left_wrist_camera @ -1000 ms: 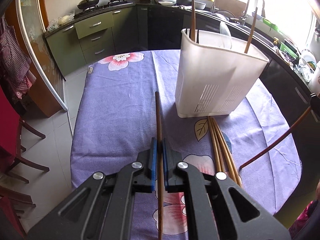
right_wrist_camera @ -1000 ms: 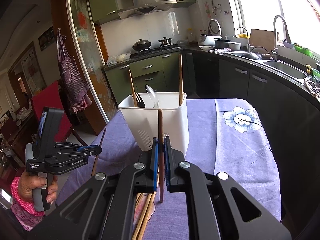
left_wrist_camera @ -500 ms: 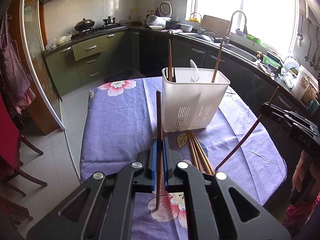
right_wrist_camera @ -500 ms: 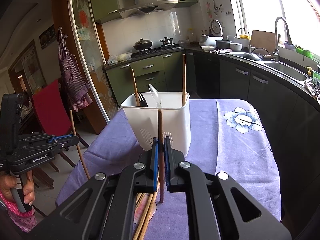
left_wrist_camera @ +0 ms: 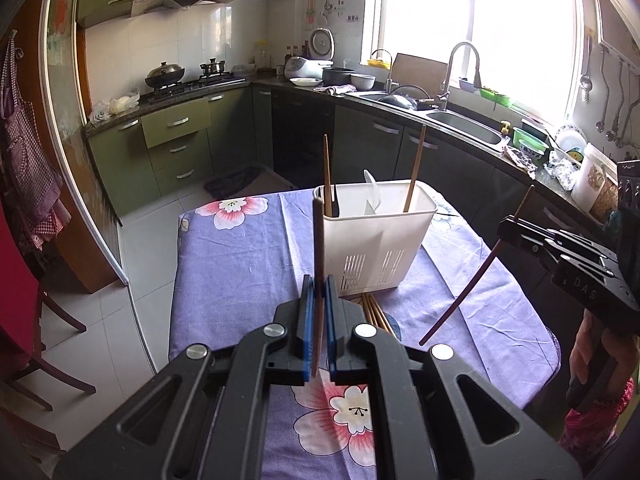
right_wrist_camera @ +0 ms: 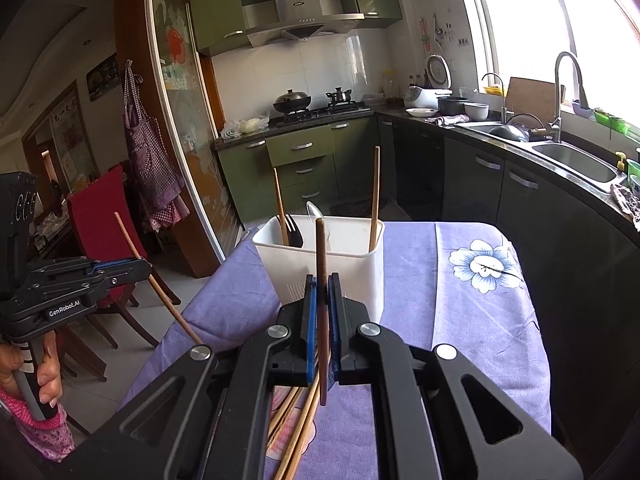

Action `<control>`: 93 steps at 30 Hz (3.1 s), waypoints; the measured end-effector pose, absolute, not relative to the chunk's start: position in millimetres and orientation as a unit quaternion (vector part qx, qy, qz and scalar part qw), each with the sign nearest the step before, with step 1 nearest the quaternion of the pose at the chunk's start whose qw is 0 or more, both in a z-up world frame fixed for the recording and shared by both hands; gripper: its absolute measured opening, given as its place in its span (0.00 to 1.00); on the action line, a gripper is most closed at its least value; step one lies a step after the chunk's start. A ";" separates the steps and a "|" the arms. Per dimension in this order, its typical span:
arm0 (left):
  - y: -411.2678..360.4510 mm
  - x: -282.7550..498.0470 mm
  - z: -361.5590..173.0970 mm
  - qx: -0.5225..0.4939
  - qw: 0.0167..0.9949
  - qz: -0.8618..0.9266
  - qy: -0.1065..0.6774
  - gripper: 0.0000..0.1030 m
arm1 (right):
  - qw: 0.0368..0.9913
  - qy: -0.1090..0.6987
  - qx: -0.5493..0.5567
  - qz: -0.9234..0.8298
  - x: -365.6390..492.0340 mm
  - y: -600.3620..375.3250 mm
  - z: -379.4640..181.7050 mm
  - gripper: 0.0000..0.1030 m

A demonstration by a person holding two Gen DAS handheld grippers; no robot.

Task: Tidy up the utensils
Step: 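Insert both chopsticks upright into the white holder and open both grippers, then move both open grippers down to the remaining chopsticks beside the holder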

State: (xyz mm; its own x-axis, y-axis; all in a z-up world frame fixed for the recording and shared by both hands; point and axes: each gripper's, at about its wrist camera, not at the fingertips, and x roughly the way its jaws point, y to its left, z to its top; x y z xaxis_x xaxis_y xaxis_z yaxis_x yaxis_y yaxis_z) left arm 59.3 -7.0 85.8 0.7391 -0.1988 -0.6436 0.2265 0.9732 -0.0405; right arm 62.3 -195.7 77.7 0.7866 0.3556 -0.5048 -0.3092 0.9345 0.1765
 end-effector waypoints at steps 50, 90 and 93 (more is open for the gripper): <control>-57.9 151.5 219.8 0.027 0.950 -0.163 0.264 0.05 | 0.947 0.279 0.030 0.155 206.7 -184.0 109.3 0.08; -65.7 193.2 123.7 0.037 0.926 -0.142 0.347 0.09 | 0.943 0.263 0.106 0.173 74.1 -239.4 73.9 0.24; -61.4 177.5 120.9 0.035 0.924 -0.145 0.351 0.15 | 0.943 0.270 0.099 0.170 74.3 -233.9 67.0 0.26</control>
State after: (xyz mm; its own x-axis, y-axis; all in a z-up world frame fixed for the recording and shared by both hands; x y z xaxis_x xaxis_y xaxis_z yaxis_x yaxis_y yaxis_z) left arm 177.5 -61.4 120.9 0.7117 -0.2435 -0.6589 0.2931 0.9554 -0.0365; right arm 74.3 -233.9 67.0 0.7963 0.3730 -0.4762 -0.2663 0.9230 0.2777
